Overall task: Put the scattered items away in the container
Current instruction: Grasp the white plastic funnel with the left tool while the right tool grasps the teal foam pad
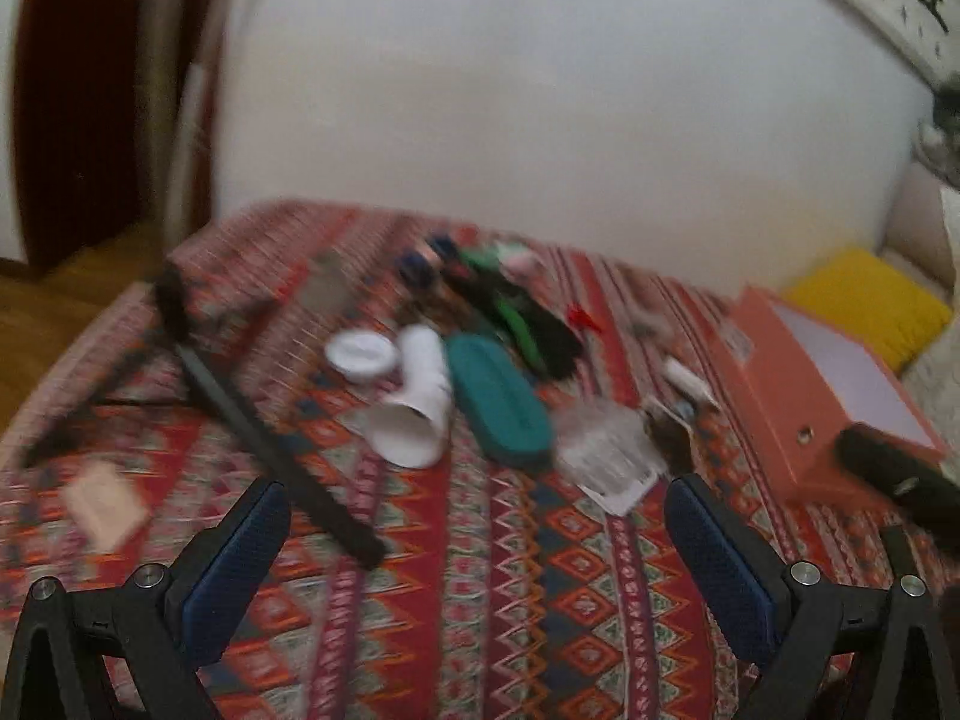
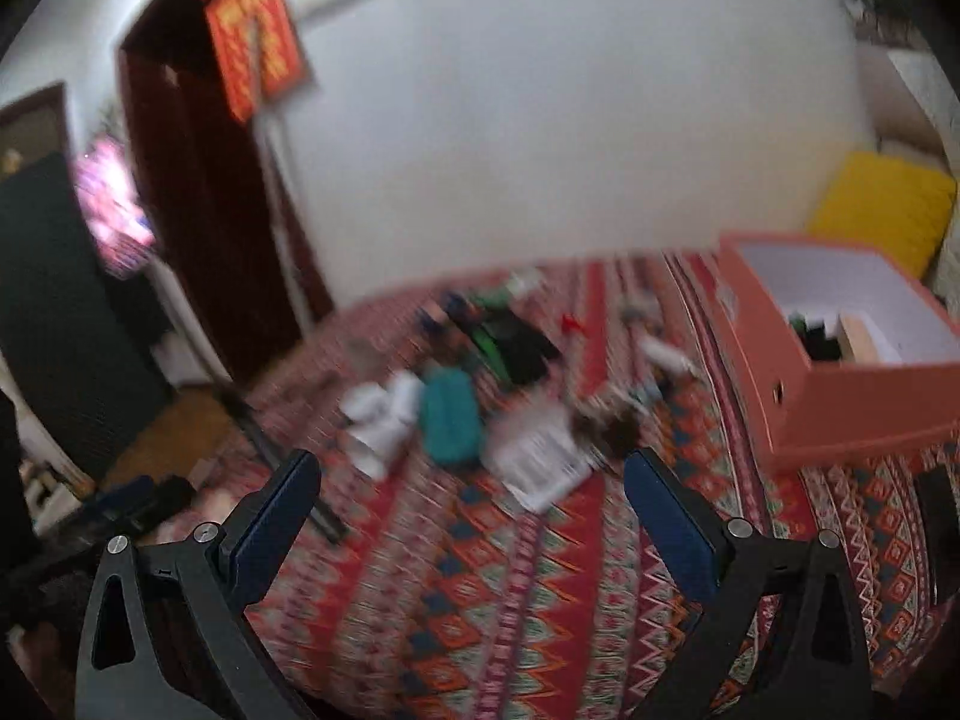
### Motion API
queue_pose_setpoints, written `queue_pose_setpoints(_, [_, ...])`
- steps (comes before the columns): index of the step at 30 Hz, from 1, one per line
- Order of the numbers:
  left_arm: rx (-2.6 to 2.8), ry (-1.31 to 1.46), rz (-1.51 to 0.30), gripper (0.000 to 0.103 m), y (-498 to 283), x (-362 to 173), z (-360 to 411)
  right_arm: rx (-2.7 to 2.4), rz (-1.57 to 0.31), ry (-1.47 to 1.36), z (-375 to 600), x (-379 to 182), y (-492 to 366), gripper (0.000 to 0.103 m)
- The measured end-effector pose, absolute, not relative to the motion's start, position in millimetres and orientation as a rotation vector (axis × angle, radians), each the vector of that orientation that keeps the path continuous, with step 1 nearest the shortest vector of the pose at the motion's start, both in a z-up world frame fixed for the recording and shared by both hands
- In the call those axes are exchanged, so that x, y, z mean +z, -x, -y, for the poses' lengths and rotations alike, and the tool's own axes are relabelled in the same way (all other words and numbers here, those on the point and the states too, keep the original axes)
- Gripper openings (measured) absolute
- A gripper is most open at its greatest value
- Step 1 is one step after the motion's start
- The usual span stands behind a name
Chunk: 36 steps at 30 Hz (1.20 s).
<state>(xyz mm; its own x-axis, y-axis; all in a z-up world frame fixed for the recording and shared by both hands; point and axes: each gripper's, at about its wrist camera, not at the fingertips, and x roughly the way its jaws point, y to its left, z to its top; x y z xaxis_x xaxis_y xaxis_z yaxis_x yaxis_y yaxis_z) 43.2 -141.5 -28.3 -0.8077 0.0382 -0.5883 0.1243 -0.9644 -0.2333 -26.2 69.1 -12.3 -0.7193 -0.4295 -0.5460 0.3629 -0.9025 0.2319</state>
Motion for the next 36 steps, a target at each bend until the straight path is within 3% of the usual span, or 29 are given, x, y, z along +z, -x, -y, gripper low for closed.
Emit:
queue_pose_setpoints(10, [-2.809, -1.251, -0.257, 0.103, 93.6, -101.6, 140.8, -2.468, 0.061, -1.274, -58.7, -103.7, 144.1, 0.097])
queue_pose_setpoints(14, [-2.694, -1.351, -0.357, 0.103, 127.5, -126.8, 165.8, -2.395, 0.027, -1.297, -34.9, -111.8, 173.5, 0.096])
queue_pose_setpoints(18, [-2.651, -1.459, -0.392, 0.102, 149.0, -148.5, 178.8, -2.26, -0.18, -1.299, 21.0, -122.7, 201.4, 0.096])
queue_pose_setpoints(23, [-2.58, -1.528, -0.296, 0.087, 158.1, -168.9, 187.8, -2.197, -0.377, -1.293, 72.7, -138.1, 218.9, 0.092])
queue_pose_setpoints(25, [-2.57, -1.537, -0.325, 0.074, 162.7, -173.9, 194.9, -2.181, -0.386, -1.294, 84.9, -145.4, 229.1, 0.093])
queue_pose_setpoints(33, [-2.537, -1.516, -0.364, 0.064, 175.5, -182.4, 208.7, -2.134, -0.347, -1.297, 108.4, -164.5, 254.6, 0.093])
queue_pose_setpoints(35, [-2.557, -1.495, -0.349, 0.063, 175.1, -181.4, 208.2, -2.102, -0.337, -1.305, 111.0, -173.0, 259.5, 0.084])
queue_pose_setpoints(36, [-2.565, -1.482, -0.358, 0.063, 174.3, -180.6, 209.3, -2.106, -0.333, -1.308, 111.5, -172.4, 257.6, 0.072])
